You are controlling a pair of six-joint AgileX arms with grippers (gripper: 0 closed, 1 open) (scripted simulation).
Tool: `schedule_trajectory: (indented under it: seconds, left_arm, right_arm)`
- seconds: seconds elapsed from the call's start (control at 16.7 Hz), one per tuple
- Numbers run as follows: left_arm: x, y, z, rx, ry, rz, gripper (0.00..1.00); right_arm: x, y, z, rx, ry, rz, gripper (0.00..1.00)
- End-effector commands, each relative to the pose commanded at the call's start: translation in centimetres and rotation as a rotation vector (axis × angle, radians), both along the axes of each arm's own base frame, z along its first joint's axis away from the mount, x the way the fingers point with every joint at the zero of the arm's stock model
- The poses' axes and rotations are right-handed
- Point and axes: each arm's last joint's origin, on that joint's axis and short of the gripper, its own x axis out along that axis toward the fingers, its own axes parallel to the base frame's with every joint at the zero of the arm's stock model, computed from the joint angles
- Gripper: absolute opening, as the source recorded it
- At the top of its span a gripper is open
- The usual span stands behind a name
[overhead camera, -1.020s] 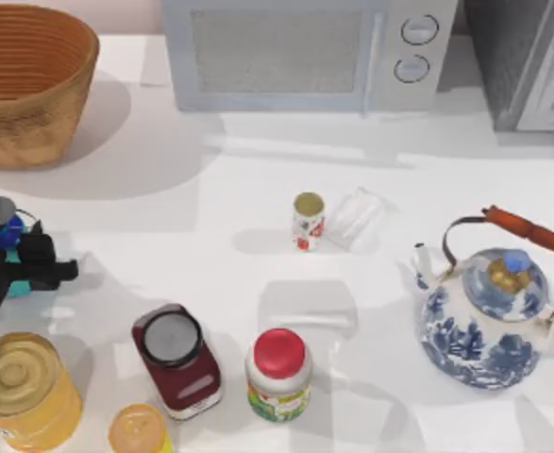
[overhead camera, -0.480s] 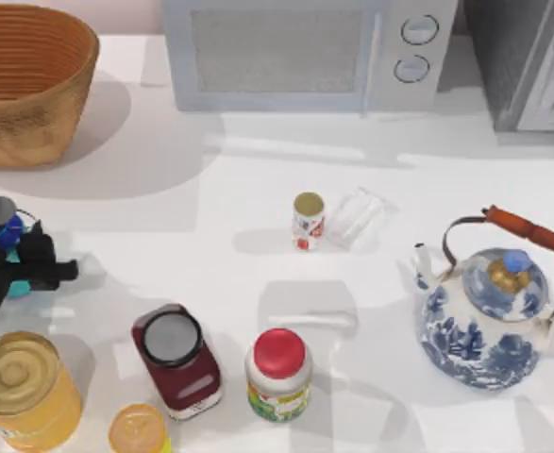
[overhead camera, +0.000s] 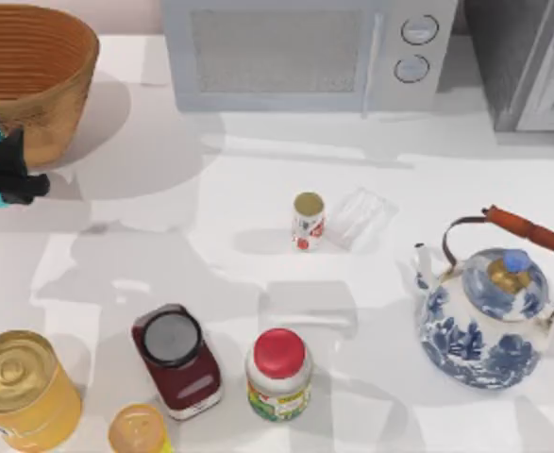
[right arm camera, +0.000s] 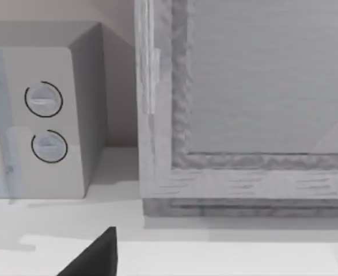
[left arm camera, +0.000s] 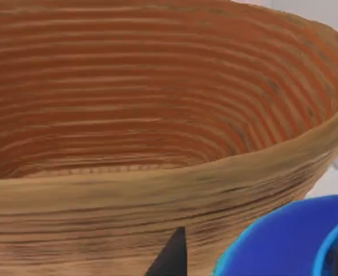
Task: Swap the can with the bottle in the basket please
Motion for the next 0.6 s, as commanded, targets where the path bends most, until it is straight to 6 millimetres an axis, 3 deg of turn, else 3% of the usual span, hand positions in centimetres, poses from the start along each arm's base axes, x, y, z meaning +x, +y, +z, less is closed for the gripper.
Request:
schedule_trajectory:
  seconds: [0.36,0.6]
  left_arm:
    - [4.1,2.2,11.1,0.012,0.023,-0.035,0.00]
    - [7.0,3.5,15.8,0.018,0.095,0.018,0.00]
  right_arm:
    - [0.0,0.0,0.0,0.000,0.000,0.000,1.00]
    - [0.0,0.0,0.0,0.000,0.000,0.000,1.00]
